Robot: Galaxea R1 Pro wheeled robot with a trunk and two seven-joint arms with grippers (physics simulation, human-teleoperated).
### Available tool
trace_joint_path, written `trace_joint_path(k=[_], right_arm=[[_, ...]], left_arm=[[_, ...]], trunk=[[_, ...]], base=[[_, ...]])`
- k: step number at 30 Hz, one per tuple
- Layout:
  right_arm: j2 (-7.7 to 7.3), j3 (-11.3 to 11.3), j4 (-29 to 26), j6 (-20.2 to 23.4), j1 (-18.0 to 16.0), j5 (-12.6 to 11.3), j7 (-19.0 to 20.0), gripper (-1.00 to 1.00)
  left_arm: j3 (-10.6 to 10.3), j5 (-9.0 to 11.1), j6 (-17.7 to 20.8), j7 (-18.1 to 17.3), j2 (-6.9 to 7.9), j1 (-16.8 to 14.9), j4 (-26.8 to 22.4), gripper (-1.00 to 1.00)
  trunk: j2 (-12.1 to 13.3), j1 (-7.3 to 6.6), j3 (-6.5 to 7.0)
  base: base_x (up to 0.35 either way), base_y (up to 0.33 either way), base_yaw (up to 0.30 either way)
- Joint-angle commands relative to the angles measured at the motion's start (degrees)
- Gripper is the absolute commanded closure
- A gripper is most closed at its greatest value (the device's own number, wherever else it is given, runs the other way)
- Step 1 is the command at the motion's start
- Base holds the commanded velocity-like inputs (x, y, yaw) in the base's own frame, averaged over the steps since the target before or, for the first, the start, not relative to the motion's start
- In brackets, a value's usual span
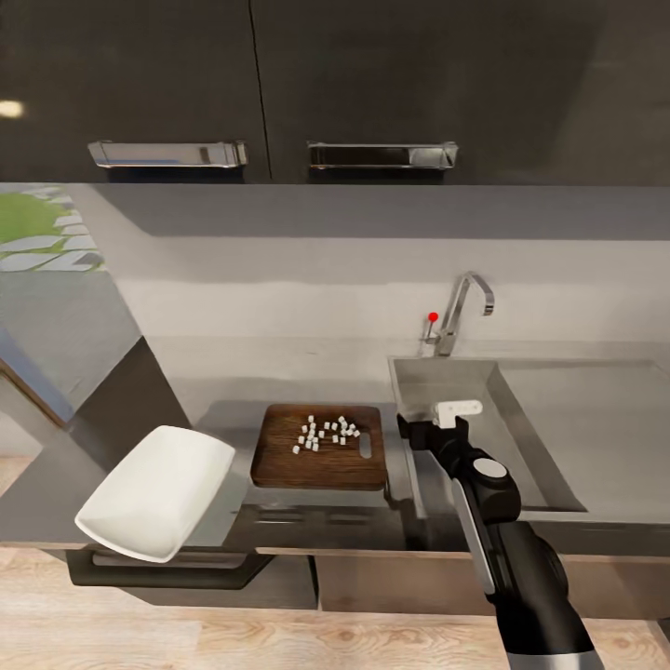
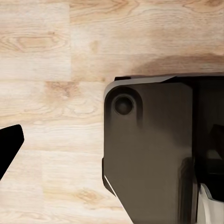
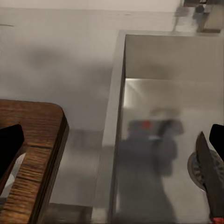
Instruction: In the kitchen, take the Vidalia onion out of the sink, dice it on the chopping board with the paring knife, put the diced onion into the bowl on the countertop, then place both the paring knife and the chopping board into the sink.
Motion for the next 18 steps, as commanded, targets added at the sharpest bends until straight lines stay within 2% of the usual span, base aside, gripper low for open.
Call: trace_joint_path(k=[1,18], right_arm=[[0.03,0.02,-0.04,0.47,-0.04,0.49,0.14,-1.00],[-0.02,-0.15,1.32,0.72,0.05,0.61,-0.13,-1.00]], left_arm=[[-0.38,0.60,-0.24,0.42,0.09,-0.01,-0.08,-1.00],[-0.38,0.60,-0.26,0.42,0.09,-0.02,-0.11,-1.00]], trunk=[[-0.11,0.03,-0.09],[-0.11,0.03,-0.09]], base=[[0.000,0.017,0.000],[0.000,0.099,0.000]])
